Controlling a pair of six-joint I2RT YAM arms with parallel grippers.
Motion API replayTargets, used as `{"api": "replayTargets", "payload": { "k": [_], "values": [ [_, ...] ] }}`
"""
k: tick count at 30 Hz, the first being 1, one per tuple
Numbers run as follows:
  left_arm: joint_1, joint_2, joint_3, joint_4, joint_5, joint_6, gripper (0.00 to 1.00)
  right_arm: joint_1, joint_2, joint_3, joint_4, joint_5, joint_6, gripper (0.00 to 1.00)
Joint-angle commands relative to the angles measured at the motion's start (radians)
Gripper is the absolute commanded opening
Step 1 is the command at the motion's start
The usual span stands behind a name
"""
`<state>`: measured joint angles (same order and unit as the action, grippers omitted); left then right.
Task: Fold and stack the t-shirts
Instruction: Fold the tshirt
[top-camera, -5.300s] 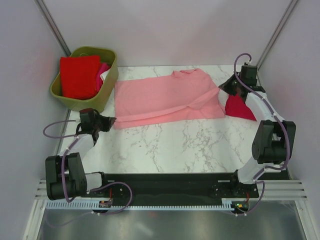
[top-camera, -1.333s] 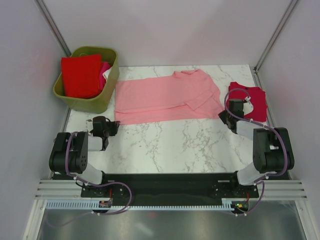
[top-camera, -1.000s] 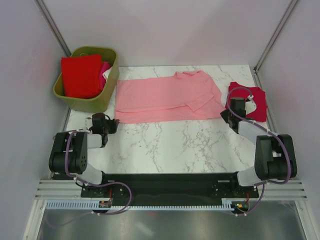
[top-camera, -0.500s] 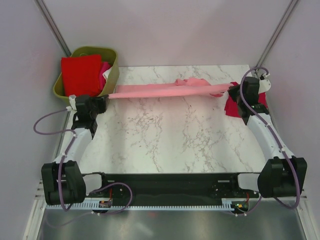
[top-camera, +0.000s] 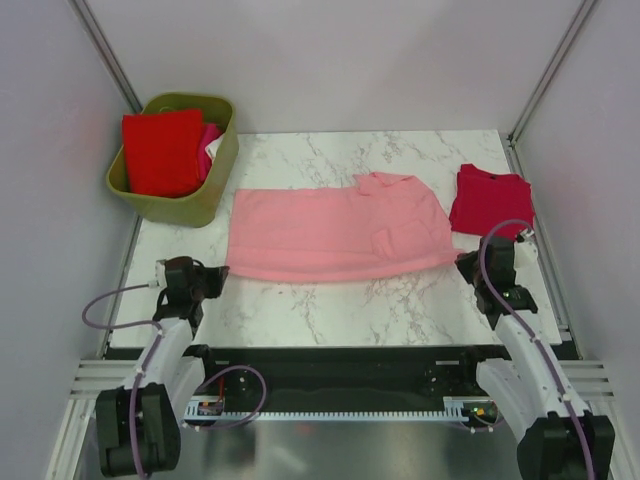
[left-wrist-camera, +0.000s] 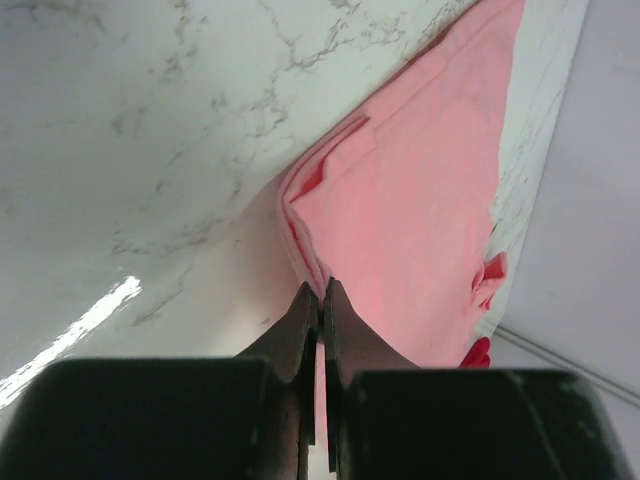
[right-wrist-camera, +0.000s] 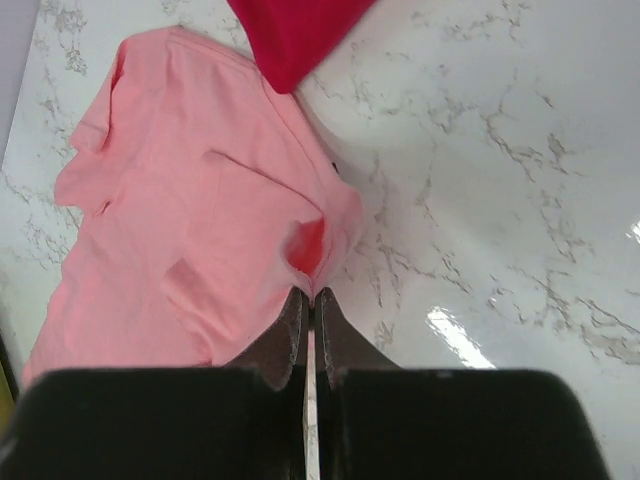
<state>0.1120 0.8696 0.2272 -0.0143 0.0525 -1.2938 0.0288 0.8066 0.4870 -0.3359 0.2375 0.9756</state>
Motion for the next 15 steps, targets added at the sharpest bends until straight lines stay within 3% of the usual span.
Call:
{"api": "replayTargets", "payload": {
  "k": [1, 10, 11, 12, 14, 15],
  "values": [
    [0.009, -0.101, -0.046, -0.059, -0.037, 0.077, 0.02, -0.001, -0.117, -0.071, -0.061, 0.003, 0.032, 0.00],
    [0.009, -0.287, -0.129, -0.156, -0.049, 0.096, 0.03, -0.003, -0.314, -0.146, -0.179, 0.017, 0.035, 0.07],
    [0.009, -0.290, -0.135, -0.154, -0.045, 0.097, 0.17, -0.001, -0.319, -0.148, -0.193, 0.014, 0.034, 0.24],
    [0.009, -0.290, -0.135, -0.157, -0.031, 0.099, 0.26, -0.003, -0.319, -0.149, -0.199, 0.011, 0.029, 0.33],
    [0.009, -0.291, -0.118, -0.182, -0.026, 0.117, 0.51, -0.003, -0.326, -0.142, -0.215, 0.017, 0.022, 0.44],
    [0.009, -0.296, -0.106, -0.218, -0.029, 0.125, 0.54, -0.001, -0.333, -0.131, -0.216, 0.022, 0.009, 0.47]
  ]
}}
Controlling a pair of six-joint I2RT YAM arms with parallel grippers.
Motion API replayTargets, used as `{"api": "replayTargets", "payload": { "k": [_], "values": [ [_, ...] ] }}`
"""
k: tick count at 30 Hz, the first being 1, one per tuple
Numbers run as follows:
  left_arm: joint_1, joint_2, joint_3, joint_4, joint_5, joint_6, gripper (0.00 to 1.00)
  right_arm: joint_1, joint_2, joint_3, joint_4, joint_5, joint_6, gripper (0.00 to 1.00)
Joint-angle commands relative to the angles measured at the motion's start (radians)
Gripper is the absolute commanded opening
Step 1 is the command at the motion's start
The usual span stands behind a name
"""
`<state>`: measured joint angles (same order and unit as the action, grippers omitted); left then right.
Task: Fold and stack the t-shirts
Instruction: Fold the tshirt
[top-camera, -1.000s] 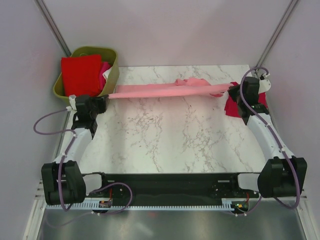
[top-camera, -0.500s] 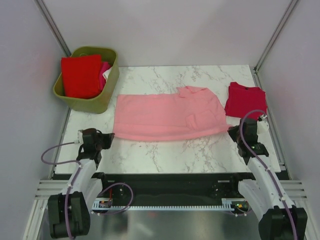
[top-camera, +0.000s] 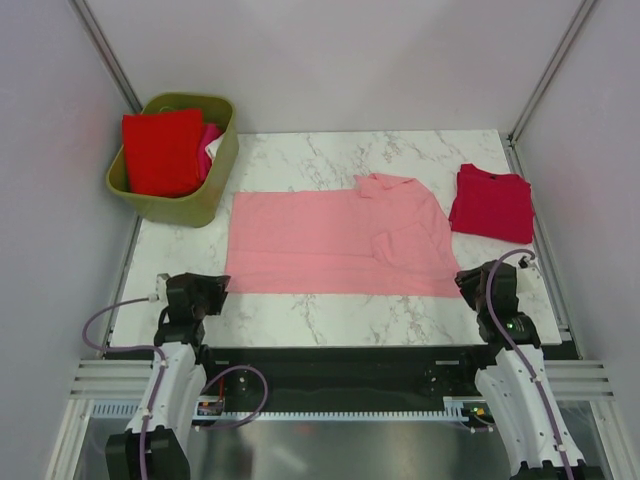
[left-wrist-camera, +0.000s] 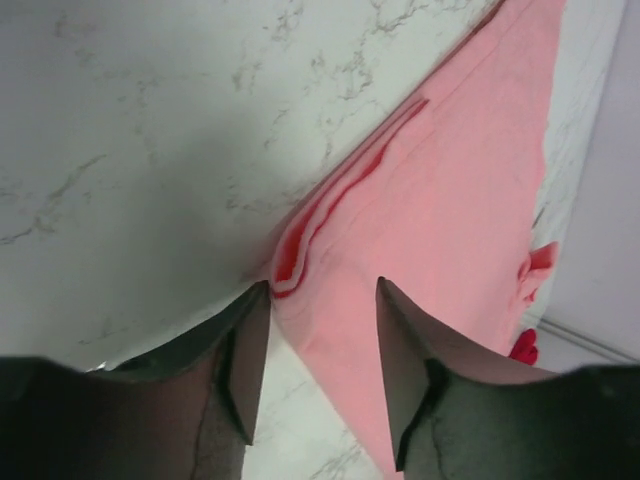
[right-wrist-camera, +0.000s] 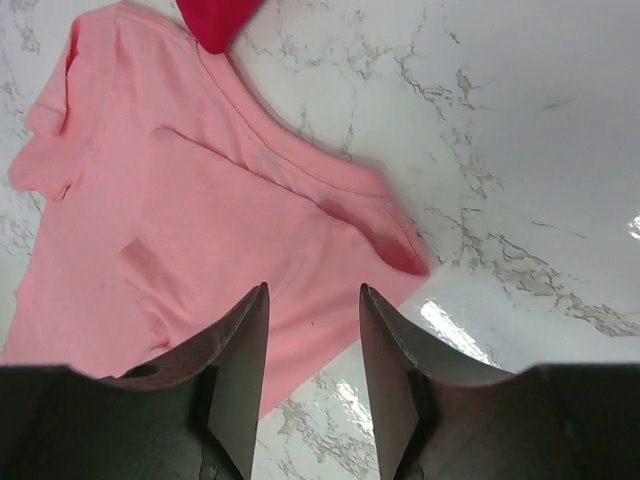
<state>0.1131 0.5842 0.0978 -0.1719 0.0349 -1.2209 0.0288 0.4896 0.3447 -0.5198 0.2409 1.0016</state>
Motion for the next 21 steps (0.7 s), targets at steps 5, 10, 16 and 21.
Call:
{"api": "replayTargets", "payload": {
  "k": [5, 10, 16, 21],
  "values": [
    [0.008, -0.058, 0.164, -0.179, -0.032, 0.170, 0.65, -0.003, 0.019, 0.103, 0.038, 0.035, -0.113, 0.56],
    [0.007, -0.011, 0.322, -0.209, -0.040, 0.343, 0.81, -0.001, 0.301, 0.252, 0.185, -0.070, -0.280, 0.49],
    [-0.010, 0.184, 0.482, -0.081, 0.112, 0.451, 0.82, 0.003, 0.683, 0.436, 0.343, -0.235, -0.344, 0.50],
    [-0.058, 0.317, 0.543, 0.066, 0.111, 0.478, 0.82, 0.049, 0.960, 0.629, 0.438, -0.324, -0.323, 0.50]
  ]
}}
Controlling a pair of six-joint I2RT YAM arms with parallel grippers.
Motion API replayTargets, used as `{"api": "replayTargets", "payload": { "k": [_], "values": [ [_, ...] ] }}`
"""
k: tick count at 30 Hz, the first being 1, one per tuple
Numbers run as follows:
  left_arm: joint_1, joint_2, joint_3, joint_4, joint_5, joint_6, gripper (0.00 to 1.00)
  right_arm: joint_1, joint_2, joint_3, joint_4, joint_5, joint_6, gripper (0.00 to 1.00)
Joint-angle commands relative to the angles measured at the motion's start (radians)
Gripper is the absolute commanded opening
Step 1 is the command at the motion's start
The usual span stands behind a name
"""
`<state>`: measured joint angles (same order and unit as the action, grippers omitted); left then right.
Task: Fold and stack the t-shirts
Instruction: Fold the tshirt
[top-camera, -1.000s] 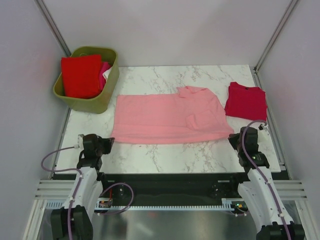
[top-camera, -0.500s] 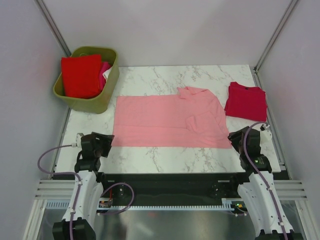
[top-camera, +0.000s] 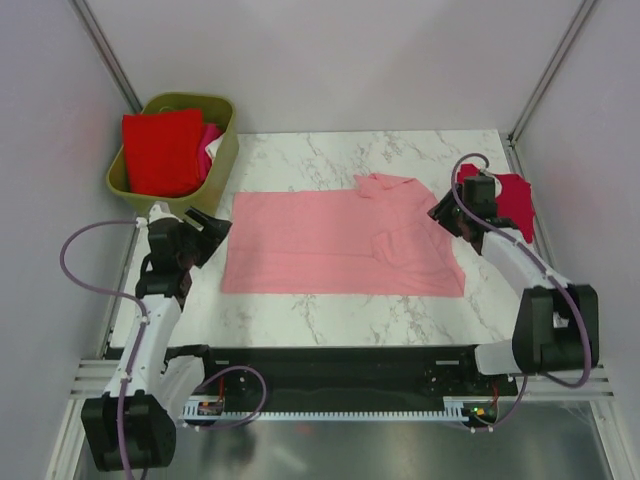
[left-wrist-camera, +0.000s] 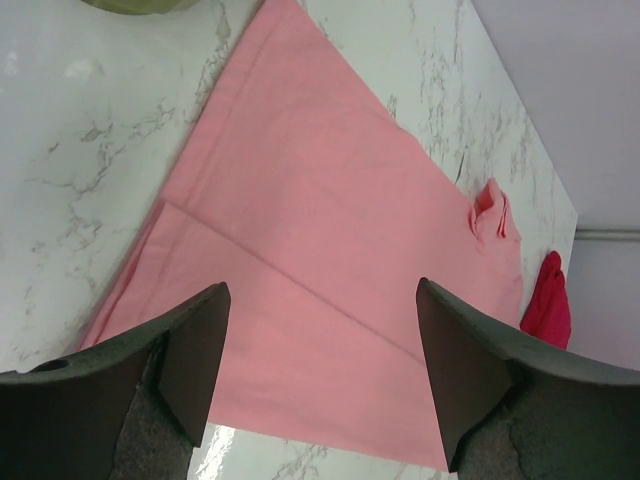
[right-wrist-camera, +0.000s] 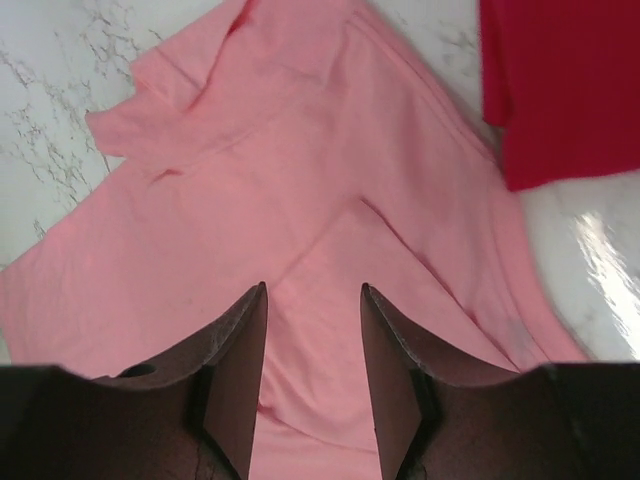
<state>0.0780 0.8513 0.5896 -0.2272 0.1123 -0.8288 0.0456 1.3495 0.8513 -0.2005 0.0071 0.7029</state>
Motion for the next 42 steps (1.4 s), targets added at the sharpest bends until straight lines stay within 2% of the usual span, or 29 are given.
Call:
{"api": "replayTargets", "payload": {
  "k": [1, 4, 9, 11, 20, 28, 33, 36, 38, 40, 42],
  "values": [
    [-0.035, 0.072, 0.061, 0.135, 0.032, 0.091, 0.82, 0.045, 0.191, 0.161, 0.118, -0.090, -0.042, 0.50],
    [-0.050, 0.167, 0.117, 0.176, 0.035, 0.109, 0.82, 0.095, 0.369, 0.369, 0.076, -0.067, -0.117, 0.46],
    [-0.066, 0.288, 0.159, 0.250, 0.017, 0.109, 0.80, 0.126, 0.586, 0.587, 0.007, -0.024, -0.194, 0.45],
    [-0.106, 0.334, 0.182, 0.279, -0.006, 0.112, 0.80, 0.137, 0.666, 0.667, -0.019, -0.013, -0.203, 0.45],
    [-0.168, 0.460, 0.289, 0.292, -0.166, 0.213, 0.79, 0.166, 0.846, 0.845, -0.039, -0.013, -0.203, 0.48],
    [-0.196, 0.554, 0.358, 0.279, -0.233, 0.301, 0.78, 0.203, 0.921, 0.922, -0.094, 0.096, -0.244, 0.46],
    [-0.208, 0.606, 0.391, 0.276, -0.253, 0.330, 0.76, 0.212, 0.950, 0.973, -0.123, 0.154, -0.249, 0.36],
    [-0.225, 0.653, 0.421, 0.272, -0.276, 0.350, 0.75, 0.212, 0.956, 0.983, -0.129, 0.186, -0.249, 0.26],
    [-0.230, 0.695, 0.449, 0.270, -0.284, 0.361, 0.75, 0.214, 0.956, 0.991, -0.134, 0.218, -0.249, 0.11],
    [-0.241, 0.726, 0.482, 0.267, -0.287, 0.369, 0.74, 0.212, 0.953, 0.991, -0.137, 0.243, -0.249, 0.00],
    [-0.248, 0.775, 0.512, 0.246, -0.298, 0.370, 0.73, 0.212, 0.941, 0.990, -0.137, 0.261, -0.252, 0.00]
  ]
}}
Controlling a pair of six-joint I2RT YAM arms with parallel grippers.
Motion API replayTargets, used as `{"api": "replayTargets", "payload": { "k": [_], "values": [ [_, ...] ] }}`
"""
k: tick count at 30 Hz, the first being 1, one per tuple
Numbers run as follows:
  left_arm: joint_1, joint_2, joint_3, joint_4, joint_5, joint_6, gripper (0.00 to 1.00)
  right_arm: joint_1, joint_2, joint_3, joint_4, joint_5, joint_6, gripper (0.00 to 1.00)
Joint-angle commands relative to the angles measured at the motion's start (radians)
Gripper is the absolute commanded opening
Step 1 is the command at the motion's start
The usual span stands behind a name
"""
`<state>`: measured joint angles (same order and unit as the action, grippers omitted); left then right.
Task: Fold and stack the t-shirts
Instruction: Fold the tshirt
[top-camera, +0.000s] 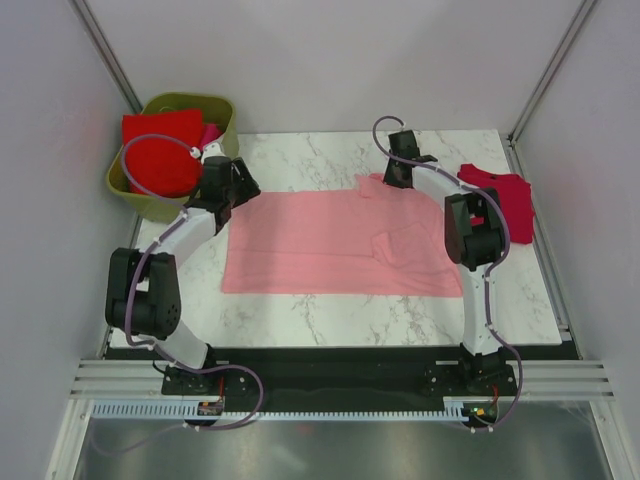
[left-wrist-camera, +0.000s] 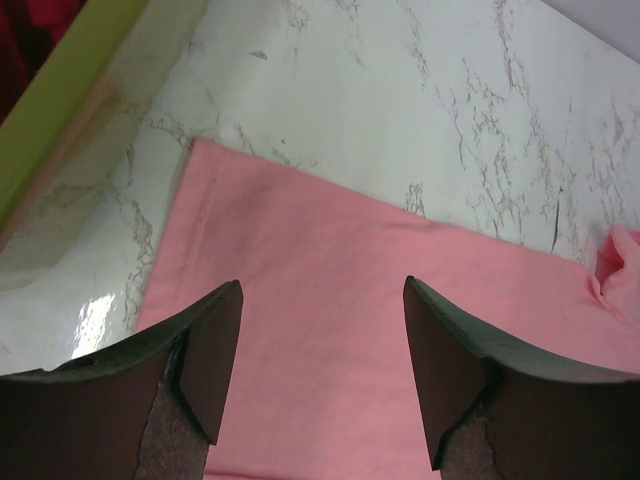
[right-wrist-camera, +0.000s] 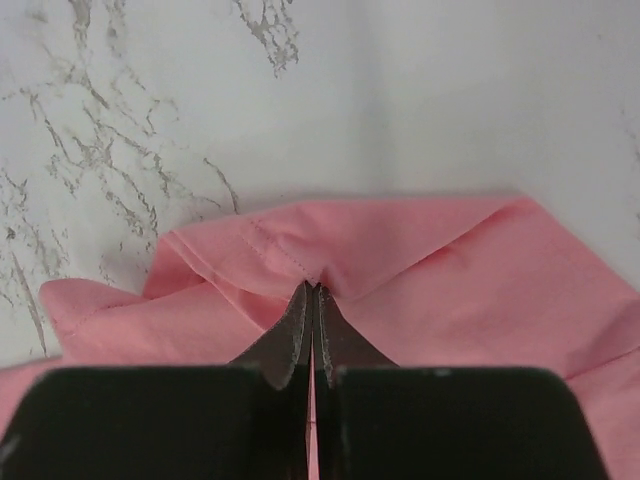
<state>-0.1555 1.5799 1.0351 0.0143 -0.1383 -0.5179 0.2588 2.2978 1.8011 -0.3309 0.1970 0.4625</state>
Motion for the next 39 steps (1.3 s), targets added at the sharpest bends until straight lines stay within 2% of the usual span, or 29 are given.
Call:
{"api": "replayTargets", "payload": {
  "k": [1, 8, 15, 20, 24, 28, 30, 39],
  "values": [
    [-0.018, 0.063, 0.092, 0.000, -0.049, 0.062, 0.72, -0.004, -0.012, 0.038, -0.007, 0.074, -0.012, 0.00],
    [-0.033, 0.181, 0.189, -0.010, -0.066, 0.074, 0.72, -0.018, -0.055, 0.003, 0.023, 0.084, -0.010, 0.00],
    [-0.044, 0.325, 0.345, -0.132, -0.121, 0.082, 0.69, -0.098, -0.118, -0.016, 0.047, 0.035, 0.014, 0.00],
    [-0.070, 0.431, 0.423, -0.189, -0.231, 0.131, 0.68, -0.118, -0.202, -0.141, 0.157, -0.036, 0.045, 0.00],
    [-0.069, 0.518, 0.558, -0.301, -0.287, 0.128, 0.69, -0.127, -0.235, -0.178, 0.199, -0.074, 0.054, 0.00],
    [-0.069, 0.607, 0.690, -0.417, -0.280, 0.131, 0.69, -0.139, -0.259, -0.229, 0.240, -0.108, 0.068, 0.00],
    [-0.069, 0.646, 0.742, -0.490, -0.311, 0.098, 0.69, -0.145, -0.274, -0.243, 0.256, -0.125, 0.079, 0.00],
    [-0.047, 0.687, 0.776, -0.596, -0.380, -0.028, 0.71, -0.179, -0.301, -0.310, 0.314, -0.188, 0.110, 0.00]
  ]
}}
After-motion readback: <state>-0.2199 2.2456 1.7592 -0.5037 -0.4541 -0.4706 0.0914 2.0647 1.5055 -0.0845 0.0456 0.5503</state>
